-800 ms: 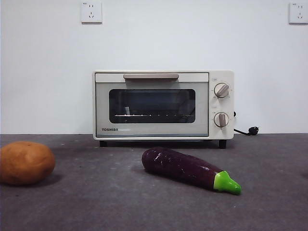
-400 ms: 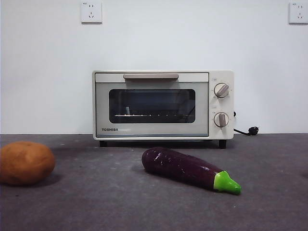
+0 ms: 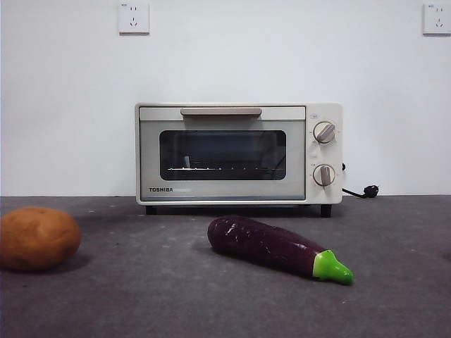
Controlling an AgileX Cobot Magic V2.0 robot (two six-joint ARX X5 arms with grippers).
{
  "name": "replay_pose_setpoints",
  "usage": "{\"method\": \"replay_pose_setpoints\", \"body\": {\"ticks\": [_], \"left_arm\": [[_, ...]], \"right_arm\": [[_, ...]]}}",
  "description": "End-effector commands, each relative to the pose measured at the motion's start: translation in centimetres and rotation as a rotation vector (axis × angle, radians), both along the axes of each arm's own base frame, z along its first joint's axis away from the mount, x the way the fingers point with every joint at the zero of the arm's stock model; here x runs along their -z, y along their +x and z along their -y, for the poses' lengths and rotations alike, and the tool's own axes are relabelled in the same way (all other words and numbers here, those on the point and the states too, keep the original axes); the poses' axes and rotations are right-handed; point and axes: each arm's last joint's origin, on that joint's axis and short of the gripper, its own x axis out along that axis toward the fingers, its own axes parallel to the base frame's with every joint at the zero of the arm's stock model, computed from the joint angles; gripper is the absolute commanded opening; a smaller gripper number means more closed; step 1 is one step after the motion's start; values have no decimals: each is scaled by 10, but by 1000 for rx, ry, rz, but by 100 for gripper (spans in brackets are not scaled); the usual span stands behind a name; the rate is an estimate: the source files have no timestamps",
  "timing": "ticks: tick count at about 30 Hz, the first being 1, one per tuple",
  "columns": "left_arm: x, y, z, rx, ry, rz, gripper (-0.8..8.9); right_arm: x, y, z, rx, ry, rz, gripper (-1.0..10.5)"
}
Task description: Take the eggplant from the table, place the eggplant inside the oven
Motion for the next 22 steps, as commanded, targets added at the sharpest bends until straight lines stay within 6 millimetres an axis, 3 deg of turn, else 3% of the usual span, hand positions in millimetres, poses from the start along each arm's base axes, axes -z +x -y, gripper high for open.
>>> {"method": "replay_pose_setpoints", "body": {"ticks": [1, 5, 9, 11, 22], "left_arm": [[1, 3, 3, 13, 23, 8, -6], [3, 6, 7, 30, 35, 1, -5], [5, 10, 10, 40, 49, -2, -6], [5, 12, 11, 40, 50, -6, -6], [14, 30, 16, 41, 66, -41, -6]], "right_arm": [[-1, -1, -1, -45, -4, 10, 257], [-1, -2, -2, -78, -8, 10, 339], [-1, -2, -3, -106, -10, 8, 576], [0, -2, -3, -110, 0, -2, 640], [3, 1, -4, -138, 22, -46, 639]]}}
